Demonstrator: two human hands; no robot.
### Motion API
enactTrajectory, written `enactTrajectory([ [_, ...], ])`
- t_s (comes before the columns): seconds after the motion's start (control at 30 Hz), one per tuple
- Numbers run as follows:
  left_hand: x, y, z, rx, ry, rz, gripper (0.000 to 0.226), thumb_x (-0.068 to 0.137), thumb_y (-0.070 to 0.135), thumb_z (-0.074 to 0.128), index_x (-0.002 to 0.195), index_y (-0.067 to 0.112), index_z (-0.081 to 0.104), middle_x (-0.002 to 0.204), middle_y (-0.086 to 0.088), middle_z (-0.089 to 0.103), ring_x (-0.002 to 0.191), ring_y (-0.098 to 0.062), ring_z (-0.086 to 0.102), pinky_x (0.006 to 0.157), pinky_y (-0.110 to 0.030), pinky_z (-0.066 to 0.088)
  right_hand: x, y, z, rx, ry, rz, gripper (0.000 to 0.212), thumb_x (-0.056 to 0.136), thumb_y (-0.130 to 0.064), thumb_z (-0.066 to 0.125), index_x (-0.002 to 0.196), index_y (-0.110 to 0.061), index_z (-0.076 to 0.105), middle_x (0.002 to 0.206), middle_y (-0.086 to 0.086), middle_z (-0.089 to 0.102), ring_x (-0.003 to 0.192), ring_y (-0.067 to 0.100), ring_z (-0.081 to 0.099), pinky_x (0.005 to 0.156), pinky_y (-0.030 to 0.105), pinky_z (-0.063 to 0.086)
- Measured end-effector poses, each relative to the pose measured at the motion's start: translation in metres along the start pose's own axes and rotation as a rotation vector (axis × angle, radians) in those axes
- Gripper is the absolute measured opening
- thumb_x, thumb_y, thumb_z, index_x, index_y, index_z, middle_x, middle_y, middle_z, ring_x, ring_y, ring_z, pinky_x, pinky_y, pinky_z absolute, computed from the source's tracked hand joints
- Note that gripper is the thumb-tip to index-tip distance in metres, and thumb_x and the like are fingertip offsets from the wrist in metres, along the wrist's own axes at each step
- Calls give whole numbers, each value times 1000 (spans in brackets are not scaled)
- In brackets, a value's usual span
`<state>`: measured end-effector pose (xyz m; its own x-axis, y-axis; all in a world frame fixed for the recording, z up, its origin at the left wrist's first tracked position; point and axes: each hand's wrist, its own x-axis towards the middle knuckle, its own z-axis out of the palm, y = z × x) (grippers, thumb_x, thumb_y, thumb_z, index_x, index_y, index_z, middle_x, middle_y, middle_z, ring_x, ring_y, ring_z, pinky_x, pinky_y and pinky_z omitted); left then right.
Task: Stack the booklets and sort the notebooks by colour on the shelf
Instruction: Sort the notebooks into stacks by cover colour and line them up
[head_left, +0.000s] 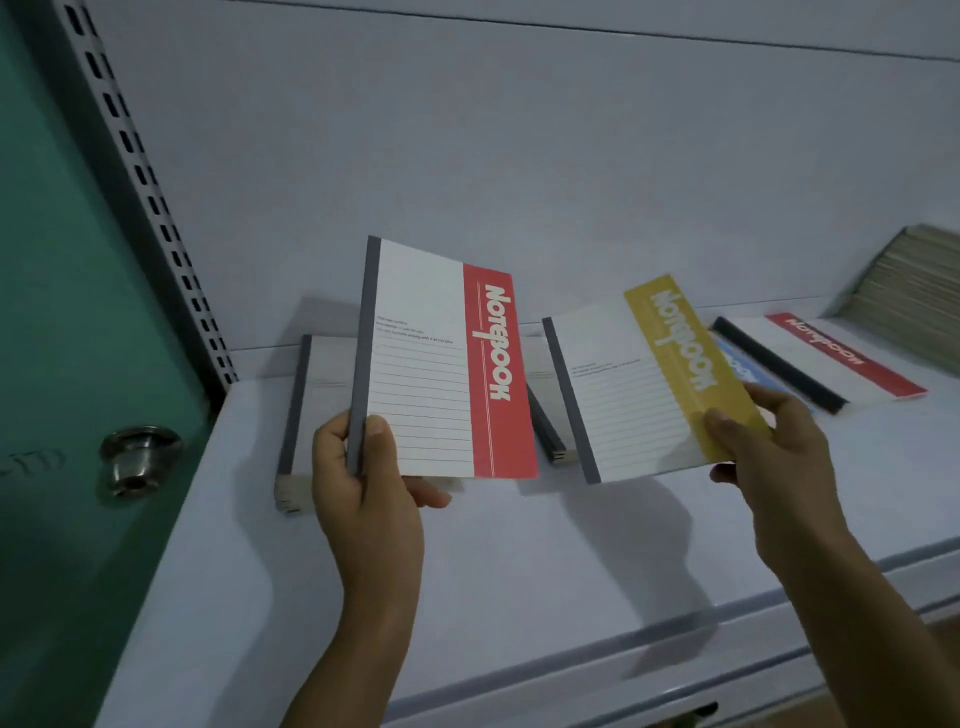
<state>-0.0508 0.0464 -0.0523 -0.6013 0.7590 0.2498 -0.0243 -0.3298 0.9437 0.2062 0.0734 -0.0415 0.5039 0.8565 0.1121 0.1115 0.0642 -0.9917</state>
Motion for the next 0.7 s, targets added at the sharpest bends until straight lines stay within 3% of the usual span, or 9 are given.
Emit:
enactTrajectory([
  [0.1, -19, -3, 32, -14, -16, 13, 17, 98, 23, 44, 111, 16, 53, 94, 10, 70, 49, -17, 59, 41, -16, 46, 17, 19, 4, -54, -68, -35, 27, 91, -15, 60, 114, -23, 50, 101, -5, 59, 85, 13, 61, 58, 23, 48],
  [0.17, -31, -6, 48, -13, -24, 18, 20, 97, 24, 45, 112, 12, 53, 98, 3, 69, 47, -16, 58, 39, -17, 46, 31, 28, 13, -100, -101, -63, 25, 90, -16, 61, 112, -22, 50, 100, -6, 59, 90, 14, 61, 65, 27, 52],
  [0.3, -53, -15, 63, -3, -31, -21, 27, 91, 31, 46, 108, 14, 55, 95, 1, 69, 42, -15, 54, 38, -19, 45, 52, 40, 26, -236, -193, -188, 26, 90, -30, 63, 110, -25, 47, 92, -20, 53, 78, -5, 54, 58, 8, 38],
  [0.37, -62, -19, 63, 7, -35, -43, 23, 89, 33, 46, 103, 19, 57, 84, 1, 69, 39, -12, 51, 37, -20, 44, 59, 46, 26, -290, -234, -228, 29, 91, -33, 61, 115, -22, 47, 97, -14, 54, 77, -1, 55, 61, 12, 38],
  [0.47, -66, -23, 60, 59, -15, -12, 17, 89, 32, 46, 93, 20, 57, 71, 3, 66, 36, -9, 46, 35, -18, 40, 65, 53, 25, -331, -279, -274, 36, 92, -30, 58, 124, -15, 48, 105, -9, 53, 91, 8, 53, 73, 22, 43],
  [0.5, -66, -24, 59, 71, -6, -5, 16, 89, 31, 46, 91, 20, 57, 69, 3, 65, 35, -9, 45, 35, -18, 39, 65, 55, 24, -315, -285, -280, 36, 92, -29, 59, 124, -16, 48, 105, -10, 54, 91, 7, 54, 73, 20, 42],
  [0.6, -61, -25, 56, 30, 29, -41, 14, 89, 32, 48, 86, 23, 57, 59, 2, 60, 35, -8, 41, 35, -18, 36, 64, 57, 19, -204, -272, -253, 29, 92, -24, 60, 119, -22, 49, 95, -25, 53, 84, -12, 56, 62, 6, 39],
  [0.7, -59, -28, 55, 23, 50, -61, 12, 89, 32, 49, 84, 24, 58, 56, 4, 56, 35, -7, 39, 34, -17, 35, 69, 58, 17, -128, -245, -201, 26, 91, -18, 60, 112, -28, 49, 93, -31, 51, 84, -23, 51, 63, 8, 39],
])
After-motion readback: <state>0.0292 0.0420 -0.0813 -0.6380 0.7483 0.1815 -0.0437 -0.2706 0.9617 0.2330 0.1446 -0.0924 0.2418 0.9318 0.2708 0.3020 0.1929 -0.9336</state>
